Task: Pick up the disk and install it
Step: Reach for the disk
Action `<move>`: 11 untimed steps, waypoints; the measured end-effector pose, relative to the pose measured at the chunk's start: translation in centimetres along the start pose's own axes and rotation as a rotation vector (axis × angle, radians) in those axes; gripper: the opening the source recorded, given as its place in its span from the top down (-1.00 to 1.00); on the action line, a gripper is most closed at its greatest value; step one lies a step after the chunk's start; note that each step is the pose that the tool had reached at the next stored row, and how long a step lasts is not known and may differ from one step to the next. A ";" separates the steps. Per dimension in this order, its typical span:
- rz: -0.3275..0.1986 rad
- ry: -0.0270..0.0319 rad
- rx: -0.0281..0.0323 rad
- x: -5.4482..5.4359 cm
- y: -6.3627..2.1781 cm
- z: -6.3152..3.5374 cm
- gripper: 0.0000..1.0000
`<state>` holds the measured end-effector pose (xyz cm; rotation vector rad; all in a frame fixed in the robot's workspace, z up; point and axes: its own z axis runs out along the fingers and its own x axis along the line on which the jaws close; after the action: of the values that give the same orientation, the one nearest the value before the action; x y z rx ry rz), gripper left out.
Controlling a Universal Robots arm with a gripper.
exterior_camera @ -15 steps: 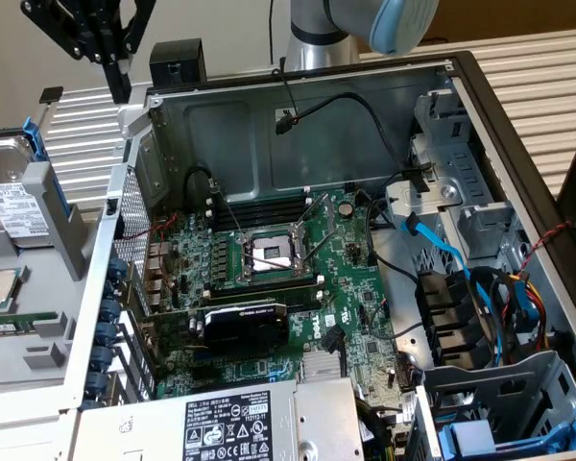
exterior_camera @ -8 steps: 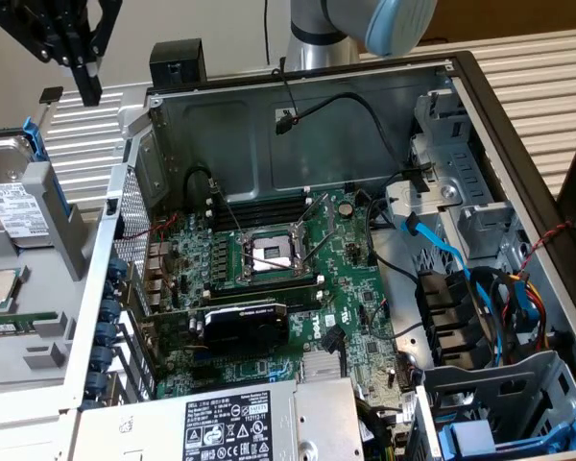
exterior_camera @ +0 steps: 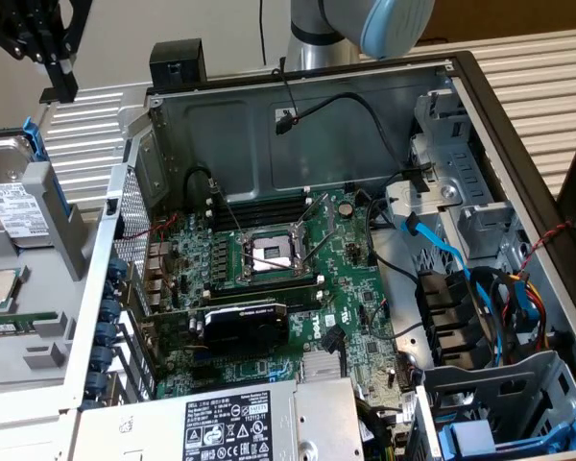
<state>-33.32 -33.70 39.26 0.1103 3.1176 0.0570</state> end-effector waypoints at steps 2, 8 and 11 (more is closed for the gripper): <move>0.000 0.0000 0.0000 0.3 0.74 0.02 0.79; 0.000 0.0000 0.0000 1.8 2.24 0.03 0.79; 0.000 -0.0001 0.0000 3.1 2.55 0.03 0.79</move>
<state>-36.21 -30.94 39.27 0.1102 3.1175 0.0570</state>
